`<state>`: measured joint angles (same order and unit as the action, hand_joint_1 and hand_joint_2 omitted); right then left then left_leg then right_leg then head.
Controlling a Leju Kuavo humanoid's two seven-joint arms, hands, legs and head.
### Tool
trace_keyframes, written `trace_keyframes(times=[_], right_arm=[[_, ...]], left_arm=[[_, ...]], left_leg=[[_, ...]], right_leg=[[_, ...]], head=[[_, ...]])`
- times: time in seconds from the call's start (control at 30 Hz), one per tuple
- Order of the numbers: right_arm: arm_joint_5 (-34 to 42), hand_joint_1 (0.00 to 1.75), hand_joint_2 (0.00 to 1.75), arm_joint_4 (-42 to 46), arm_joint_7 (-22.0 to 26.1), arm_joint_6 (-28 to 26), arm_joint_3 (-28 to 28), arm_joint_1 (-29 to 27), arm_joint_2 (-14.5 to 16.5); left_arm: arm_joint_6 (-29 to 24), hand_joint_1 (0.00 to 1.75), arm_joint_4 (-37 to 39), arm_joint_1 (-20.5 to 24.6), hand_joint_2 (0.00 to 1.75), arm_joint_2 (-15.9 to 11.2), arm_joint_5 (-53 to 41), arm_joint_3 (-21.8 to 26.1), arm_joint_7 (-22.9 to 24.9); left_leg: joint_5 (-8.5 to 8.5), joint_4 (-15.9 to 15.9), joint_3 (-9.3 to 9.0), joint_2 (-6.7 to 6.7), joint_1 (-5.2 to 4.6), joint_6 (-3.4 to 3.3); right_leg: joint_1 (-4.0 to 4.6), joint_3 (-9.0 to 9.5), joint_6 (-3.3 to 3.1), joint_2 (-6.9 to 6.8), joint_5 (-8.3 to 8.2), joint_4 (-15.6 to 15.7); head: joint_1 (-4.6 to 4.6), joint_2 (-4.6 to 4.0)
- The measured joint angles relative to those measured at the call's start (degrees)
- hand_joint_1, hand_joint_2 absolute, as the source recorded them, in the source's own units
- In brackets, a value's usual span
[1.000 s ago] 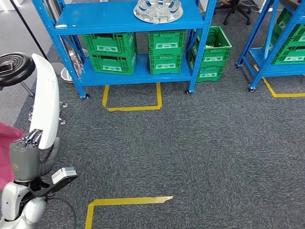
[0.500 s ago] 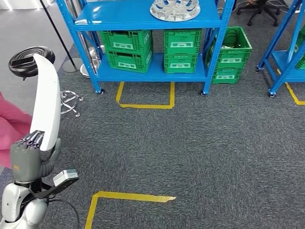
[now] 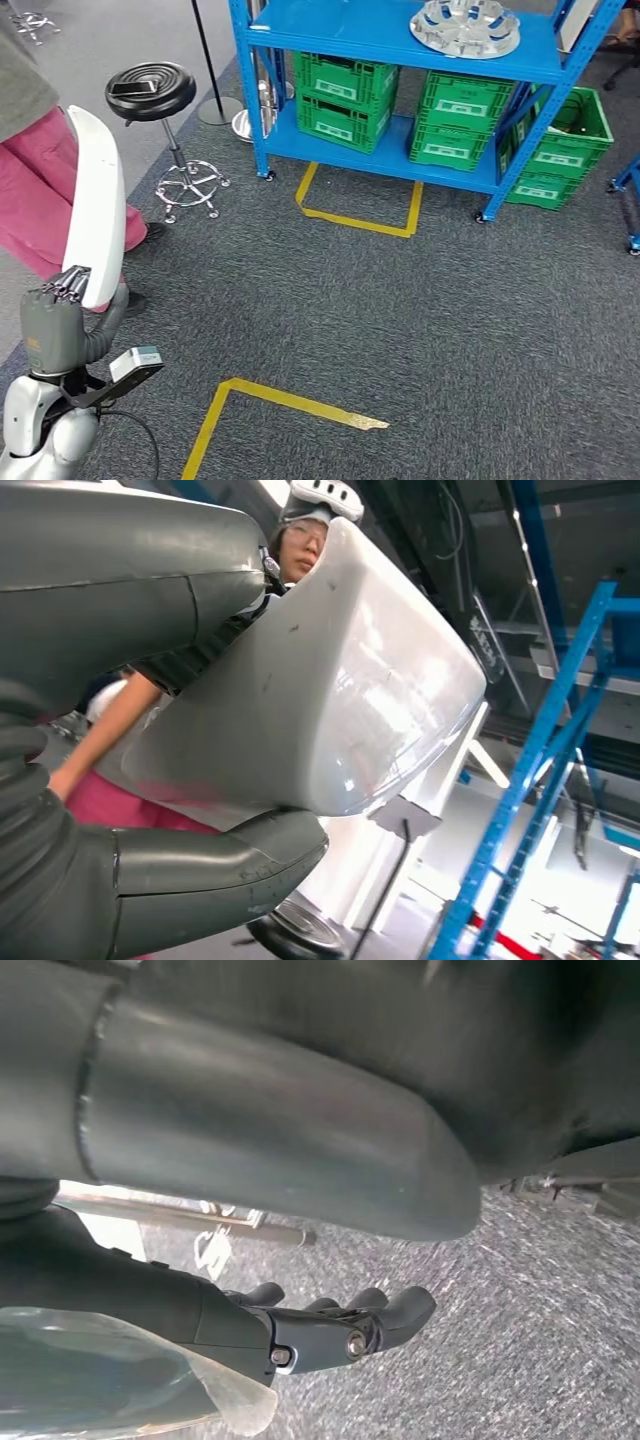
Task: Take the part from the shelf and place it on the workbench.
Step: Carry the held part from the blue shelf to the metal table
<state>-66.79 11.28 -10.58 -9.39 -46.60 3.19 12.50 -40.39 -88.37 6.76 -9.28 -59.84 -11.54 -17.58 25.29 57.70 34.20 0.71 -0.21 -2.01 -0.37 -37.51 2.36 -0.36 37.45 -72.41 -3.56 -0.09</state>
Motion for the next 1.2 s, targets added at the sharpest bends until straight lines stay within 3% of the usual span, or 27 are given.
trace_keyframes(times=[0.03, 0.07, 0.1, 0.17, 0.23, 0.3, 0.33, 0.4, 0.47, 0.5, 0.53, 0.57, 0.63, 0.67, 0.73, 0.77, 0.83, 0.9, 0.97, 1.03, 1.07, 1.1, 1.17, 1.2], right_arm=[[0.1, 0.0, 0.0, 0.0, 0.0, 0.1, 0.0, -0.2, -0.1], [0.3, 0.0, 0.0, 0.0, 0.1, 0.1, 0.0, -0.3, -0.1], [0.5, 0.0, 0.0, 0.0, 0.3, 0.3, 0.0, -0.4, -0.2], [0.7, 0.0, 0.0, 0.0, 0.7, 0.7, 0.0, -0.5, -0.4], [0.8, 0.0, 0.0, 0.0, 1.0, 1.2, 0.0, -0.4, -0.5], [0.7, 0.0, 0.0, 0.0, 1.0, 1.5, 0.0, -0.4, -0.5], [0.6, 0.0, 0.0, 0.0, 1.0, 1.7, 0.0, -0.4, -0.5], [0.5, 0.0, 0.0, 0.0, 0.9, 1.8, -0.1, -0.5, -0.6], [0.2, 0.0, 0.0, 0.0, 0.9, 1.9, -0.1, -0.5, -0.6], [0.0, 0.0, 0.0, 0.0, 0.9, 1.9, -0.1, -0.6, -0.6], [-0.2, 0.0, 0.0, 0.0, 0.9, 2.0, -0.1, -0.6, -0.7], [-0.5, 0.0, 0.0, 0.0, 0.8, 1.9, -0.1, -0.6, -0.7], [-1.0, 0.0, 0.0, 0.0, 0.8, 1.7, 0.0, -0.6, -0.8], [-1.3, 0.0, 0.0, 0.0, 0.8, 1.4, 0.0, -0.6, -0.8], [-1.7, 0.0, 0.0, 0.0, 0.7, 0.9, 0.0, -0.5, -0.9], [-1.6, 0.0, 0.0, 0.0, 0.8, 0.8, 0.0, -0.4, -1.0], [-1.3, 0.0, 0.0, 0.0, 1.0, 0.7, 0.0, -0.3, -1.0], [-0.9, 0.0, 0.0, 0.0, 1.4, 0.8, 0.0, -0.1, -1.0], [-0.6, 0.0, 0.0, 0.0, 1.7, 0.7, 0.0, -0.1, -1.0], [-0.3, 0.0, 0.0, 0.0, 2.0, 0.3, 0.0, -0.2, -1.1], [-0.2, 0.0, 0.0, 0.0, 2.1, 0.1, 0.0, -0.2, -1.2], [-0.1, 0.0, 0.0, 0.0, 2.2, 0.0, 0.0, -0.3, -1.3], [-0.1, 0.0, 0.0, 0.0, 2.3, -0.2, -0.1, -0.3, -1.4], [-0.1, 0.0, 0.0, 0.0, 2.4, -0.3, -0.1, -0.2, -1.4]], left_arm=[[0.0, 1.75, 0.0, -0.2, 1.75, 0.2, -0.3, -0.1, -0.2], [0.0, 1.75, 0.0, -0.4, 1.75, 0.5, -0.7, -0.2, -0.4], [0.0, 1.75, 0.0, -0.6, 1.75, 0.8, -1.1, -0.3, -0.4], [0.0, 1.75, -0.1, -0.7, 1.75, 1.4, -1.7, -0.6, -0.1], [0.0, 1.75, -0.4, -0.8, 1.75, 1.7, -1.9, -0.8, 0.3], [0.0, 1.75, -0.8, -1.1, 1.75, 1.7, -1.7, -0.9, 0.4], [0.0, 1.75, -1.1, -1.5, 1.75, 1.7, -1.6, -0.8, 0.3], [0.0, 1.75, -1.7, -1.9, 1.75, 1.7, -1.5, -0.8, 0.2], [0.0, 1.75, -2.3, -2.3, 1.75, 1.7, -1.6, -0.7, 0.0], [0.0, 1.75, -2.6, -2.7, 1.75, 1.8, -1.8, -0.6, -0.1], [0.0, 1.75, -3.0, -3.3, 1.75, 1.9, -1.9, -0.3, -0.3], [0.0, 1.75, -3.6, -4.1, 1.75, 1.9, -2.0, 0.0, -0.5], [0.0, 1.75, -4.8, -5.5, 1.75, 2.1, -2.0, 0.9, -1.2], [0.0, 1.75, -5.4, -6.0, 1.75, 2.3, -2.0, 1.2, -1.4], [0.0, 1.75, -6.3, -6.7, 1.75, 2.7, -2.2, 1.6, -1.5], [0.0, 1.75, -6.6, -7.1, 1.75, 2.8, -2.4, 1.6, -1.3], [0.0, 1.75, -6.9, -8.0, 1.75, 2.9, -3.3, 1.6, -0.5], [0.0, 1.75, -7.3, -8.5, 1.75, 2.9, -4.0, 1.5, 0.1], [0.0, 1.75, -7.6, -8.5, 1.75, 2.9, -4.4, 1.3, 0.6], [0.0, 1.75, -7.6, -8.5, 1.75, 2.9, -4.4, 0.9, 1.4], [0.0, 1.75, -7.6, -8.5, 1.75, 2.9, -4.4, 0.6, 1.8], [0.0, 1.75, -7.6, -8.5, 1.75, 2.8, -4.4, 0.4, 2.0], [0.0, 1.75, -7.6, -8.5, 1.75, 2.8, -4.4, 0.0, 2.2], [0.0, 1.75, -7.6, -8.4, 1.75, 2.8, -4.4, -0.1, 2.3]], left_leg=[[-0.02, 0.0, 0.04, 0.84, -0.07, -0.04], [-0.03, 0.1, 0.06, 1.72, -0.11, -0.05], [-0.02, 0.3, 0.05, 2.62, -0.12, -0.03], [0.08, 0.7, 0.2, 4.19, -0.13, 0.21], [-0.01, 1.0, 0.68, 5.43, -0.08, 0.73], [-0.38, 1.0, 1.09, 6.62, 0.1, 1.39], [-0.3, 1.2, 1.28, 6.52, 0.08, 1.69], [1.46, 4.0, 2.63, 4.22, -0.04, 2.33], [4.89, 10.6, 5.72, 1.12, 0.18, 2.99], [6.2, 14.0, 7.29, 0.4, 0.41, 3.28], [6.64, 16.0, 8.21, 0.02, 0.63, 3.48], [6.03, 16.1, 8.17, -0.23, 0.83, 3.6], [2.46, 10.3, 5.06, -1.43, 1.0, 3.54], [1.07, 6.6, 3.02, -2.84, 0.78, 3.4], [0.11, 1.8, 0.7, -4.95, 0.2, 2.77], [0.45, 1.3, 0.55, -5.14, -0.08, 2.42], [0.38, 0.9, 0.52, -3.76, -0.06, 1.64], [0.2, 0.4, 0.21, -2.38, 0.22, 0.84], [0.15, 0.2, 0.14, -1.0, 0.31, 0.3], [0.2, 0.3, 0.2, 0.62, 0.15, 0.1], [0.21, 0.3, 0.17, 1.49, 0.07, 0.08], [0.22, 0.4, 0.1, 2.34, 0.02, 0.07], [0.3, 0.5, -0.08, 3.89, 0.01, 0.19], [0.38, 0.7, -0.03, 4.59, 0.0, 0.36]], right_leg=[[0.02, -0.97, -0.01, 0.22, -0.05, -1.6], [0.03, -0.88, -0.05, 0.36, -1.26, -0.9], [0.01, 0.28, -0.15, 0.69, -3.37, 1.9], [-0.18, 3.7, -0.51, 2.89, -7.01, 9.6], [-0.33, 5.75, -0.91, 4.72, -7.89, 13.6], [-0.3, 6.2, -1.38, 4.15, -7.85, 14.0], [-0.38, 6.33, -1.67, 3.46, -7.99, 14.3], [-0.67, 6.68, -2.25, 1.95, -8.21, 14.8], [-0.71, 6.89, -2.54, 0.35, -8.11, 14.9], [-0.71, 6.92, -2.59, -0.47, -8.01, 14.9], [-0.72, 6.98, -2.59, -1.22, -7.9, 14.9], [-0.73, 7.07, -2.54, -1.97, -7.76, 14.9], [-0.75, 7.51, -2.23, -3.4, -7.4, 14.9], [-0.67, 7.79, -2.0, -4.08, -7.17, 14.9], [-0.32, 8.19, -1.32, -5.36, -6.67, 14.9], [-0.16, 8.37, -0.97, -6.04, -6.5, 15.0], [-0.15, 8.83, -0.26, -7.01, -6.06, 15.2], [-0.33, 8.13, 0.2, -4.56, -4.34, 13.1], [-0.35, 4.58, 0.21, -0.88, -0.91, 6.1], [-0.23, 0.51, 0.03, 0.22, 1.1, -1.0], [-0.18, -0.36, -0.09, 0.32, 0.47, -1.8], [-0.16, -0.09, -0.23, 0.44, -1.25, -0.2], [-0.23, 2.77, -0.61, 2.05, -5.86, 7.2], [-0.33, 4.3, -0.76, 3.2, -7.28, 10.7]], head=[[0.01, 0.0], [0.0, 0.0], [-0.02, 0.0], [0.0, 0.0], [0.05, 0.0], [0.07, 0.0], [0.09, 0.0], [0.53, 0.0], [1.02, 0.0], [1.05, 0.0], [1.08, 0.0], [1.08, 0.0], [1.09, 0.0], [1.08, 0.0], [1.1, 0.0], [1.09, 0.0], [1.02, 0.0], [0.81, 0.0], [0.48, 0.0], [0.38, 0.0], [0.38, 0.0], [0.39, 0.0], [0.39, 0.0], [0.43, 0.0]])
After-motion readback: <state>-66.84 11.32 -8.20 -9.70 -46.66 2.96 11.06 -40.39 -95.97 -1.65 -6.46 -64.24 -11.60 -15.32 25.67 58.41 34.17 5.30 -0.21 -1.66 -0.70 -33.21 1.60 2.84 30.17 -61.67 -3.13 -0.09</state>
